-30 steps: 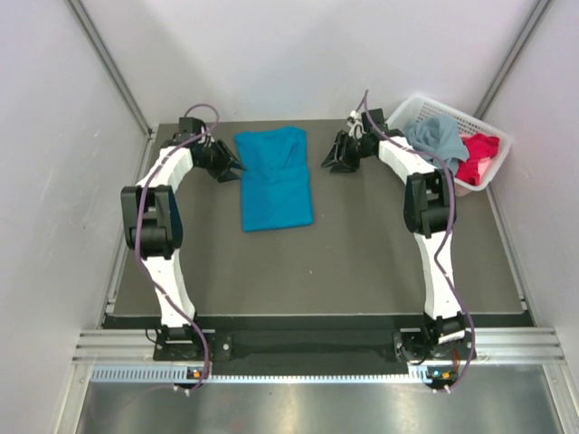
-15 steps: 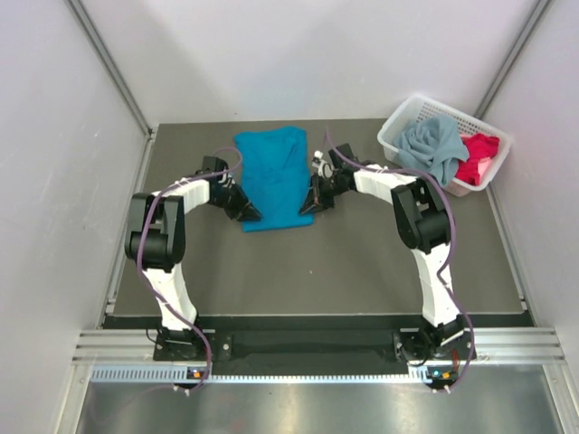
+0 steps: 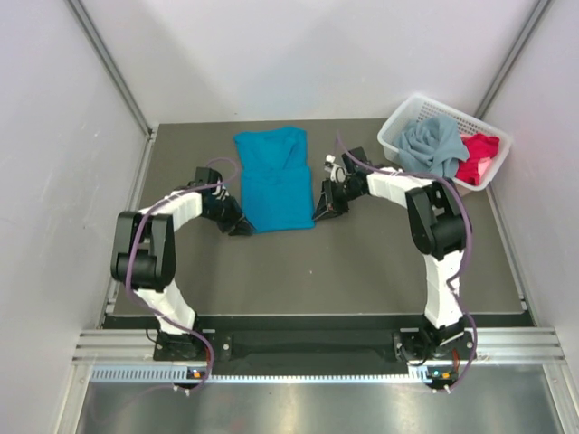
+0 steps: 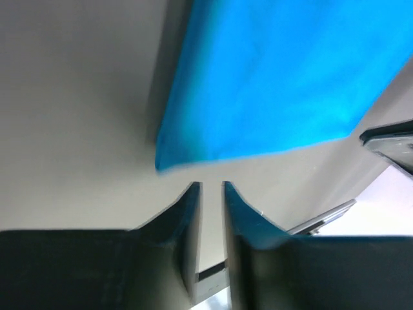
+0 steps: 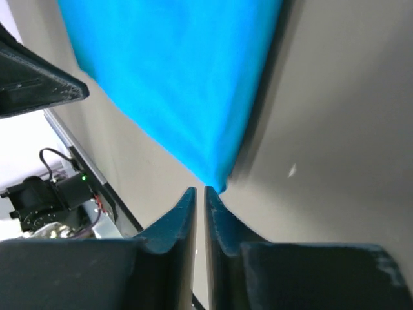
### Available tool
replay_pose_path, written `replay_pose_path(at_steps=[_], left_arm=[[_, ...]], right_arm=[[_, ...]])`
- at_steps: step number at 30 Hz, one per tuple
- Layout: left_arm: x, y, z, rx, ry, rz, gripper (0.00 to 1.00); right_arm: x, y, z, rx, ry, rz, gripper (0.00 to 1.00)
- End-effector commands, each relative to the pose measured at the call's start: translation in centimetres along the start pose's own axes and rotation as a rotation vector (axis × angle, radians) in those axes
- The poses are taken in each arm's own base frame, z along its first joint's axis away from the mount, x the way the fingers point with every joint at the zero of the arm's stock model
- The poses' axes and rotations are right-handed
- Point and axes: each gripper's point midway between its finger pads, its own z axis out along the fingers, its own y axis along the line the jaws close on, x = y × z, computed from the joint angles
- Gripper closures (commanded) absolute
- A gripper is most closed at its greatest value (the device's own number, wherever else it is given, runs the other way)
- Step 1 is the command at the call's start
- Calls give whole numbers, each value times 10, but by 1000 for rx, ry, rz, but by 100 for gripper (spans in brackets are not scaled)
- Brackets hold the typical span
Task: Fold and stack the t-shirts
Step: Fold the tshirt
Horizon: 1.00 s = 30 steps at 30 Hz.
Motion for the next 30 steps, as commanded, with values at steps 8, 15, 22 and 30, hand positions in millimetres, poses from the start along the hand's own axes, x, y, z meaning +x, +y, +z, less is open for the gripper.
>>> replay_pose_path(at_steps=[8,15,22,30], left_arm=[[-2,-1,-56,5,-102,3,42],[-4,1,-31,53,-67,-172,36],[-12,13,-15,9,-82,-240,42],[-20,27,-5,-49,-113,-262,48]], right_arm=[[13,6,-27,16,-70,-35,53],[11,-3,-13,2,-128,126,49],[13,-13,-5,40,-137,200,50],[17,-13,8,68,-139,220,52]])
